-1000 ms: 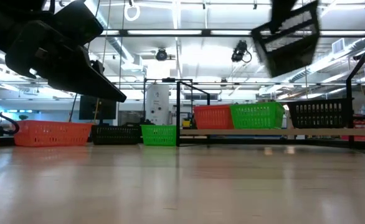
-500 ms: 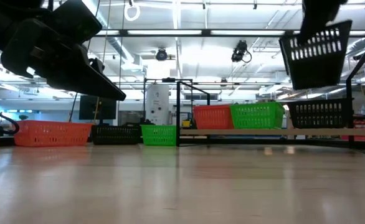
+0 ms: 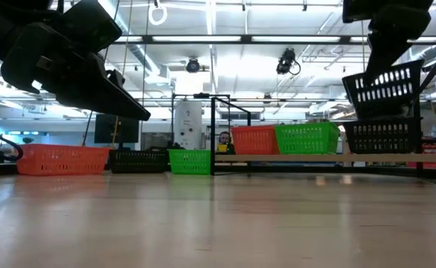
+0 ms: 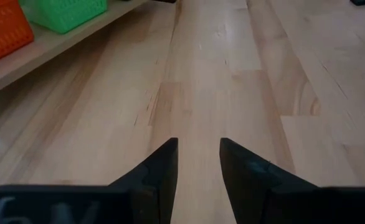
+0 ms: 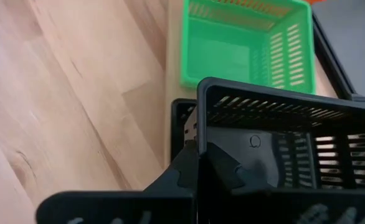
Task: Stack baskets on shelf by color
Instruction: Stack the bottom black basket on top of the black basket on the shelf
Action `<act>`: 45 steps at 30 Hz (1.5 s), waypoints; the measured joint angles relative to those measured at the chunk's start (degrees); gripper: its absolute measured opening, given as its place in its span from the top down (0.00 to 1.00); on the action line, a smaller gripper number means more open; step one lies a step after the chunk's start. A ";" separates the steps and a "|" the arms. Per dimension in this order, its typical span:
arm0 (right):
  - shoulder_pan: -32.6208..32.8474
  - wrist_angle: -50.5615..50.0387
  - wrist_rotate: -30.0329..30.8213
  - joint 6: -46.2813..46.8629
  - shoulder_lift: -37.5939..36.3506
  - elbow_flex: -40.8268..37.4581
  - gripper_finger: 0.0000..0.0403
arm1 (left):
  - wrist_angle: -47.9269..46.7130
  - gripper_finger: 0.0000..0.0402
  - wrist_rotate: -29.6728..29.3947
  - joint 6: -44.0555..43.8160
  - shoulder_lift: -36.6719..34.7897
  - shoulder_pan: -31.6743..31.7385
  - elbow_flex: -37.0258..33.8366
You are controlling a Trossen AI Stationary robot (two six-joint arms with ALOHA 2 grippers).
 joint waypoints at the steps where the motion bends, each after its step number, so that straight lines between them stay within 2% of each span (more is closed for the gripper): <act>1: -0.03 0.59 -0.01 -0.12 0.00 -0.43 0.98 | 0.00 0.69 0.00 -0.01 0.00 0.00 -0.01; 10: -0.97 6.05 -0.18 -2.09 0.02 -4.37 0.98 | -0.05 0.69 0.00 -0.02 0.00 0.00 -0.01; 24: -2.16 9.27 0.42 -2.23 0.02 -8.12 0.96 | -0.07 0.69 0.00 -0.06 0.00 0.00 0.00; 37: -2.16 9.63 1.14 -1.04 -0.92 -8.12 0.76 | -0.26 0.69 -0.01 -0.45 0.00 0.00 0.01; 45: -2.16 9.51 -0.56 -1.05 -0.92 -8.12 0.73 | -0.52 0.69 0.00 -1.09 0.00 0.00 0.01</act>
